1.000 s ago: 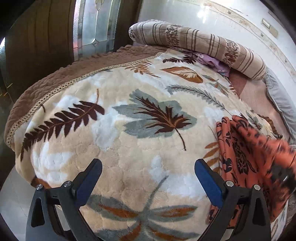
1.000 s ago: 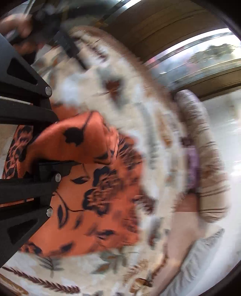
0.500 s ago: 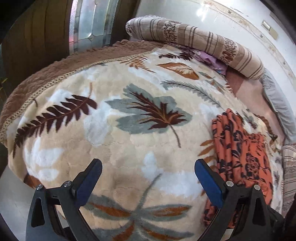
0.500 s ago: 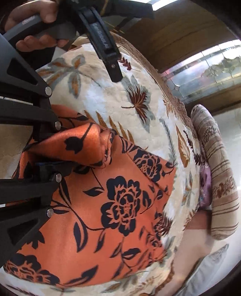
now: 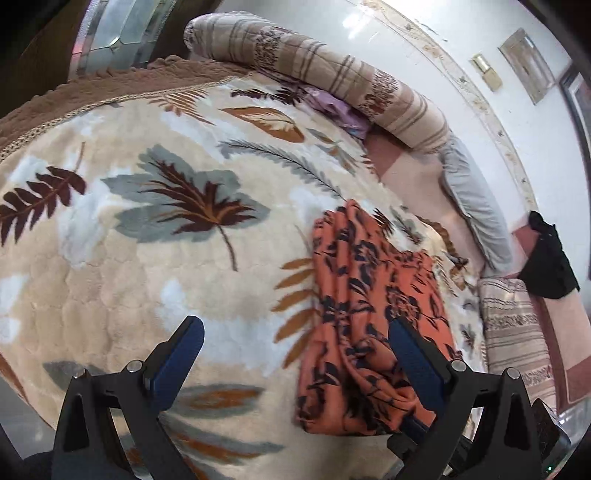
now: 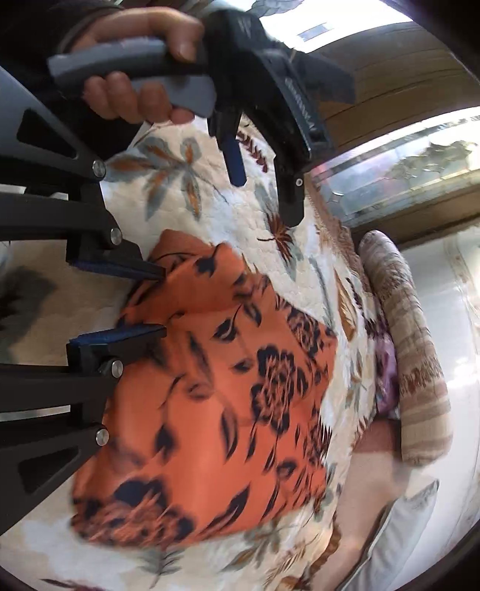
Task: Fold small clothes
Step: 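Grasp the folded shirt corner with the right gripper and lift it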
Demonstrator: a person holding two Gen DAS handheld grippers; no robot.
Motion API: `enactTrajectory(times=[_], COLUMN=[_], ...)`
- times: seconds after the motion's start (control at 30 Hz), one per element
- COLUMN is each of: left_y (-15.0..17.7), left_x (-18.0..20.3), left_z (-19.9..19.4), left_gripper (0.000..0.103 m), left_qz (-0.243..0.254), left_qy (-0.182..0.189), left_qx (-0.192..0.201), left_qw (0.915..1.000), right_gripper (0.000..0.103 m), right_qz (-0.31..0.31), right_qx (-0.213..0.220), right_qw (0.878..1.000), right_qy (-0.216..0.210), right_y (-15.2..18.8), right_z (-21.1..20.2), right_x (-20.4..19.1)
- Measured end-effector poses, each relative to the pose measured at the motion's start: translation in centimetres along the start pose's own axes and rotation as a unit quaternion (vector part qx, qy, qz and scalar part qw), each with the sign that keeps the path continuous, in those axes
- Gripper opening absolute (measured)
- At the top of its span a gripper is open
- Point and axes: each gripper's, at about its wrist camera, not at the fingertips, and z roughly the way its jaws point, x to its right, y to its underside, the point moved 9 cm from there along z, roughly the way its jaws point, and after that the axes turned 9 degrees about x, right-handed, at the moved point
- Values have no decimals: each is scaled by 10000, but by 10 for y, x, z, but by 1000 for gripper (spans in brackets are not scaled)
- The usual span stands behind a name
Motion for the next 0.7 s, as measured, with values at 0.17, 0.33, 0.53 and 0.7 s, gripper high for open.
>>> enactTrajectory(times=[0.17, 0.33, 0.53, 0.7], left_y=[19, 58, 60, 42], left_x=[47, 14, 21, 39], left_z=[-3, 18, 6, -11], left_gripper=[100, 65, 65, 65], left_qz=[637, 693, 736, 891], left_qy=[345, -867, -880, -755], left_qx=[-194, -1039, -945, -725], left_qw=[9972, 9884, 9889, 9905], right_gripper=[28, 28, 28, 28], right_qz=[536, 959, 1398, 1600], right_qx=[250, 366, 452, 700], right_qw=[9982, 9947, 9891, 9846], right_qy=[95, 115, 73, 10], right_y=[3, 5, 8, 1], right_z=[-27, -38, -44, -55], right_x=[28, 49, 70, 80])
